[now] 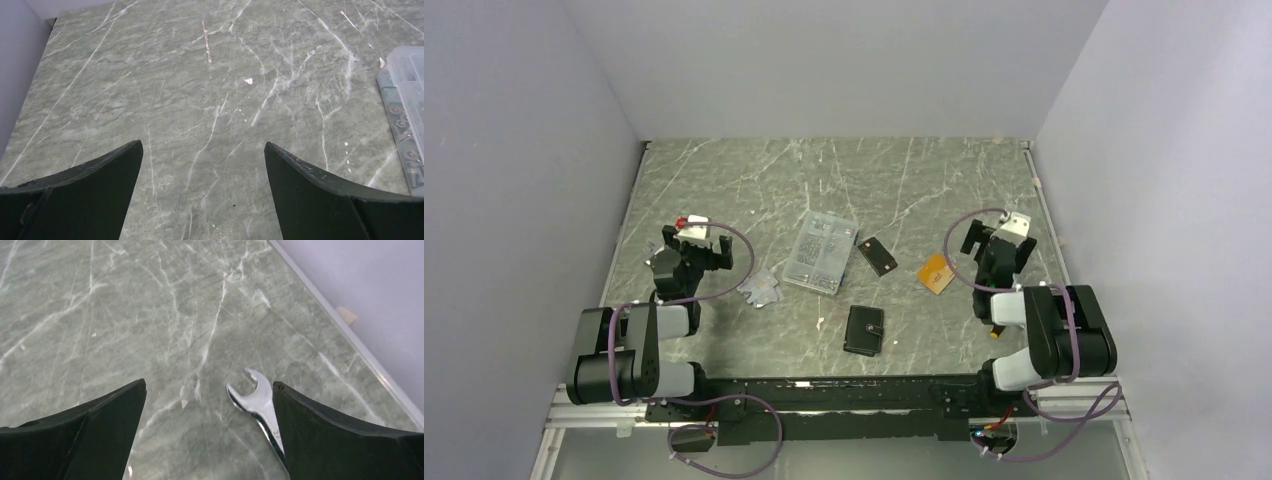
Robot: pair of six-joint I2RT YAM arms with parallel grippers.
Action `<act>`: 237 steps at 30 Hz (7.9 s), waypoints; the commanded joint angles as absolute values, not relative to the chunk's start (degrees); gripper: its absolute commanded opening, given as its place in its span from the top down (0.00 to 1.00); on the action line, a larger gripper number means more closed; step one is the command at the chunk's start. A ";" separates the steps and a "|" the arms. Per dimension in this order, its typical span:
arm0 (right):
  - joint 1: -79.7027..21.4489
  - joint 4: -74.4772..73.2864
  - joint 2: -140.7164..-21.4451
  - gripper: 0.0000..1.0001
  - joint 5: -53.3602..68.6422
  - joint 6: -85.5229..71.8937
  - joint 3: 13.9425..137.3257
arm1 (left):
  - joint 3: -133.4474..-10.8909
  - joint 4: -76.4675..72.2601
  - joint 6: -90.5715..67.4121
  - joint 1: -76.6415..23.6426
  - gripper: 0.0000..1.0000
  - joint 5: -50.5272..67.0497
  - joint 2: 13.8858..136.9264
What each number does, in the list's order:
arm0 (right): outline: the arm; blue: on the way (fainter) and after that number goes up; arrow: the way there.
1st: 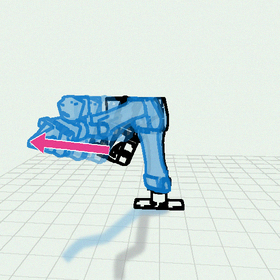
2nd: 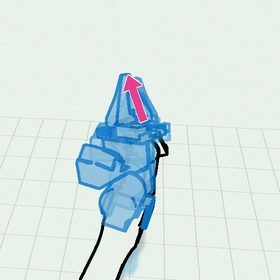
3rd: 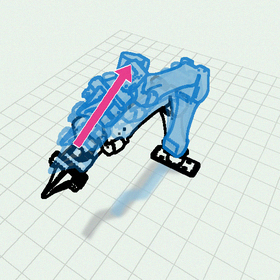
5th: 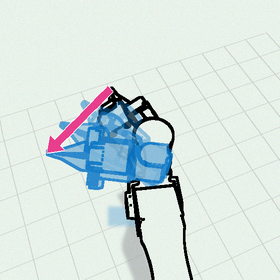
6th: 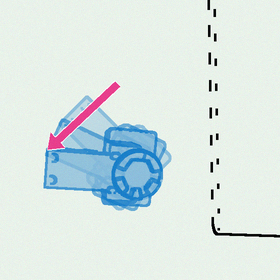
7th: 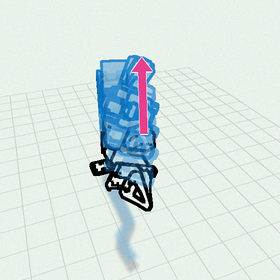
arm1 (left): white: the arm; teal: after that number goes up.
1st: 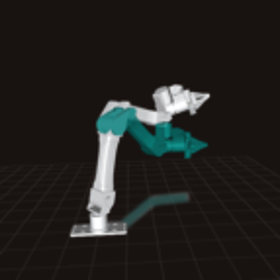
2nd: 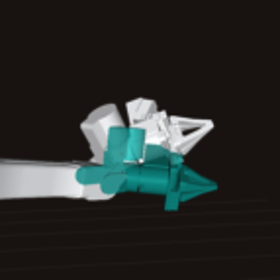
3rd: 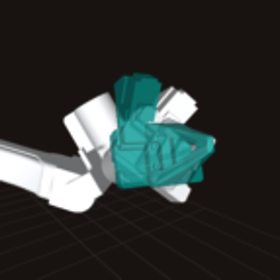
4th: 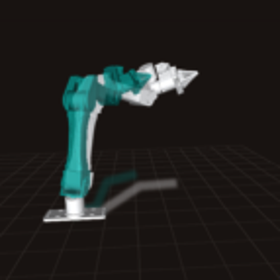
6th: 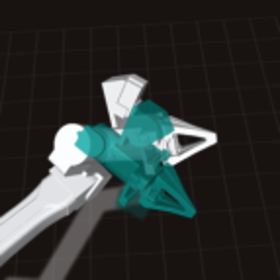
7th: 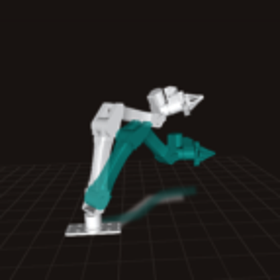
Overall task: Put the credit cards into the card holder
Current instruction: Move the storage box to the corner of the board, then move the card holder to the center of the board.
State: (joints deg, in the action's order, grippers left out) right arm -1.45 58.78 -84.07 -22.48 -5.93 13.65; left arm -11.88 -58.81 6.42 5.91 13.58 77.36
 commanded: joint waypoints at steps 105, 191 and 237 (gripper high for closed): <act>-33.16 -23.90 -136.45 0.76 0.17 -25.36 114.08 | -68.35 42.00 13.29 13.03 0.01 29.41 74.06; -40.07 -9.92 -88.10 0.48 -2.95 -34.96 64.29 | -84.16 20.24 16.18 5.79 0.21 -14.28 110.54; -56.35 -27.07 -82.50 0.50 -10.26 -41.27 44.17 | -60.51 42.76 11.35 -26.33 0.05 24.52 81.46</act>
State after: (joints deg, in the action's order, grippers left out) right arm -55.92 -27.73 -83.05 -5.93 -39.72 43.38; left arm -59.00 45.01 18.83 -23.68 17.61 80.58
